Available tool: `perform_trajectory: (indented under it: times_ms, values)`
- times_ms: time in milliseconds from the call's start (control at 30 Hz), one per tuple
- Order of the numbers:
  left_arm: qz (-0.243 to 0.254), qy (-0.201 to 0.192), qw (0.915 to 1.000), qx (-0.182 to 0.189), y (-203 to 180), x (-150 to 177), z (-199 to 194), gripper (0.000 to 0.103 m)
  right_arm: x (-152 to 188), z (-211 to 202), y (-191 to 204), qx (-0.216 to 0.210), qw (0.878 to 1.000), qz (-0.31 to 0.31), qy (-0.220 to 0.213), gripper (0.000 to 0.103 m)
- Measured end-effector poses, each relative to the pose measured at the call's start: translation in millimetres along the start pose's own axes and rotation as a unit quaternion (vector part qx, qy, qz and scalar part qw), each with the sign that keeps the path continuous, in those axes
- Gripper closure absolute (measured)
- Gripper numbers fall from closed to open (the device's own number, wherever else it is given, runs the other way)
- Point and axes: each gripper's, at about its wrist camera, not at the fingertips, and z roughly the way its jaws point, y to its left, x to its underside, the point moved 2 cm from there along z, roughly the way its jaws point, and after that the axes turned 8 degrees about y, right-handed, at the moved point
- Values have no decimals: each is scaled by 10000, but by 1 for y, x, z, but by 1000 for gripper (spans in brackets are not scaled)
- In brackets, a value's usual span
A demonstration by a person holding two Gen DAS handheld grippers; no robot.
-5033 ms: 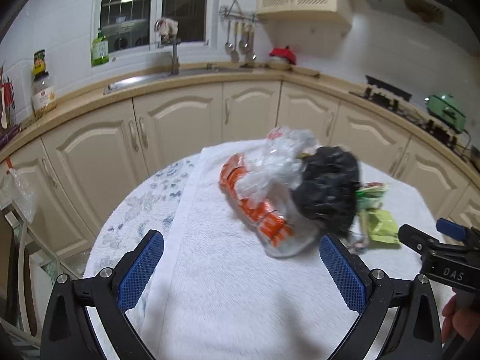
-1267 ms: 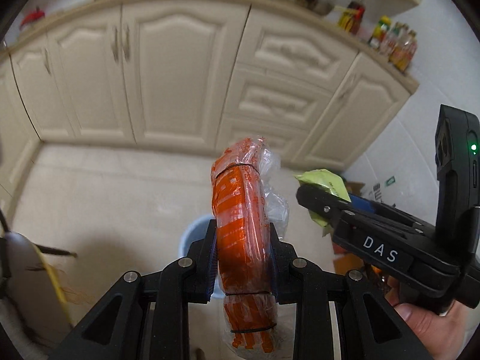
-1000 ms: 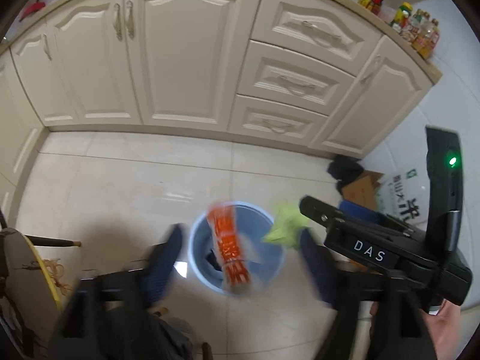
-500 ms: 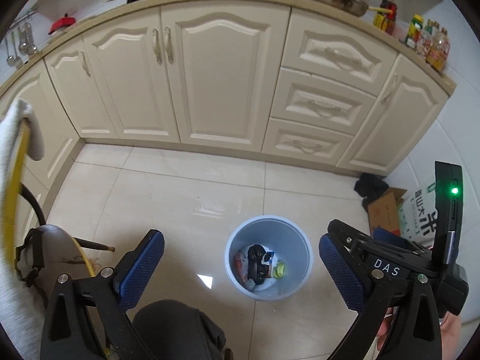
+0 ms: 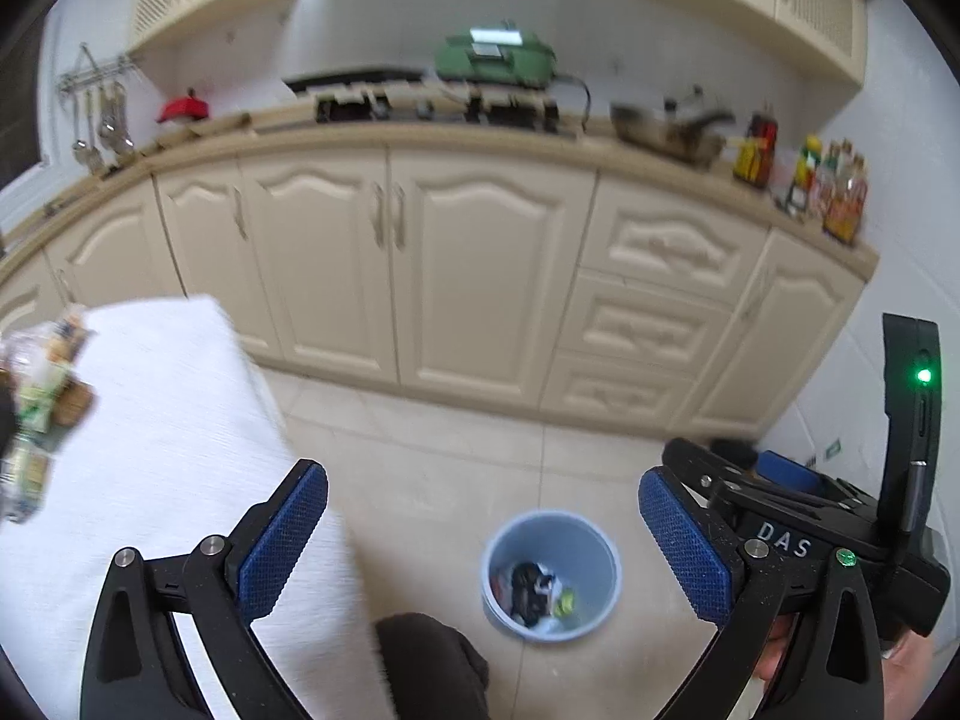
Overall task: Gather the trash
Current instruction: 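Return both tools from the bin to the table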
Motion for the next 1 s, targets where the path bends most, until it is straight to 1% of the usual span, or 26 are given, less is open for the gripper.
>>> perform_trajectory:
  times_ms: [133, 167, 267, 400, 533, 633, 700, 800, 1000]
  values:
    - [-164, -403, 9990, -124, 30, 20, -61, 1, -1, -33, 43, -90, 9989, -325, -316, 0]
    - [-187, -467, 9986, -158, 34, 26, -68, 1, 0, -40, 52, -122, 9984, -403, -382, 0]
    - [-362, -710, 9964, -301, 57, 45, -106, 1, 2, -60, 88, -269, 9956, -684, -589, 0]
    - [-666, -1076, 9903, -581, 88, 73, -154, 1, 9, -81, 134, -483, 9902, -1038, -805, 0]
    - [-980, -1354, 9814, -944, 122, 109, -202, 1, 19, -93, 186, -795, 9818, -1461, -921, 0]
    - [-1172, -1457, 9751, -1191, 137, 128, -224, 1, 28, -97, 220, -1010, 9746, -1751, -962, 0]
    - [-1327, -1519, 9701, -1350, 150, 148, -242, 1, 33, -96, 246, -1171, 9695, -1943, -932, 0]
    - [-1504, -1546, 9637, -1574, 162, 171, -260, 1, 39, -95, 274, -1301, 9628, -2185, -912, 0]
    - [-1744, -1556, 9530, -1928, 177, 193, -275, 1, 50, -86, 327, -1462, 9495, -2631, -885, 0]
